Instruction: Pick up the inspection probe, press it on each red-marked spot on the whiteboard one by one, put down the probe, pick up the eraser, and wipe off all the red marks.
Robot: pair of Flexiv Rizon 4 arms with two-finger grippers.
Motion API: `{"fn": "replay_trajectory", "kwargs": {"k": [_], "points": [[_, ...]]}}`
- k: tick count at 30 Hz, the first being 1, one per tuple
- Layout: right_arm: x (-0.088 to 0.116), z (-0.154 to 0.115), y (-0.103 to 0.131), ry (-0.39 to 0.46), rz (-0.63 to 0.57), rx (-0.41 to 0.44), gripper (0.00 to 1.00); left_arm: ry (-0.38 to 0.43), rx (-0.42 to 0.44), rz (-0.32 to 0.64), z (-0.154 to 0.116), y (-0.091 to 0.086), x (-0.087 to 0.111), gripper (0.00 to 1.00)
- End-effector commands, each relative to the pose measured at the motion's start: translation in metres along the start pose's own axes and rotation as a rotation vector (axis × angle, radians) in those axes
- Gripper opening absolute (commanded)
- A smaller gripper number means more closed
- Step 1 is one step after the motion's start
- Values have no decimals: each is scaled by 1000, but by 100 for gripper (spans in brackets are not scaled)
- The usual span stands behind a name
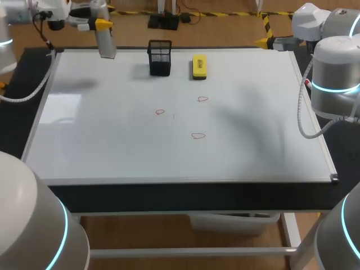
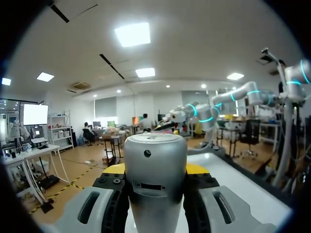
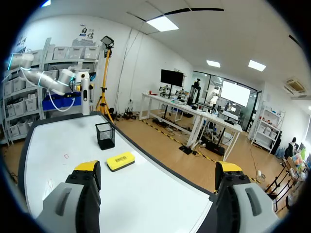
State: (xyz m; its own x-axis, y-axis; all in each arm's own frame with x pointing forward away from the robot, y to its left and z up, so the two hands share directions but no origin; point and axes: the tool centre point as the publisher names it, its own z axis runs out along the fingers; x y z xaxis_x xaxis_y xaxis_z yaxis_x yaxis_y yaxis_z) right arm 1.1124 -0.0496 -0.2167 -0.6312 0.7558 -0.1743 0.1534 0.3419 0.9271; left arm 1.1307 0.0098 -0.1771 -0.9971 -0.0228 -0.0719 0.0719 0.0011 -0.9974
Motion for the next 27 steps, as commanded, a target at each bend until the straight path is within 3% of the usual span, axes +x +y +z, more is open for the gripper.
{"fn": "replay_trajectory", "kwargs": {"k": [1,27], "points": [[0,0,0,1,0,2,100,-573,-7,-3,-4,-1,13,0],[0,0,0,1,0,2,100,-685,-1,10,-23,9,32,0]]}}
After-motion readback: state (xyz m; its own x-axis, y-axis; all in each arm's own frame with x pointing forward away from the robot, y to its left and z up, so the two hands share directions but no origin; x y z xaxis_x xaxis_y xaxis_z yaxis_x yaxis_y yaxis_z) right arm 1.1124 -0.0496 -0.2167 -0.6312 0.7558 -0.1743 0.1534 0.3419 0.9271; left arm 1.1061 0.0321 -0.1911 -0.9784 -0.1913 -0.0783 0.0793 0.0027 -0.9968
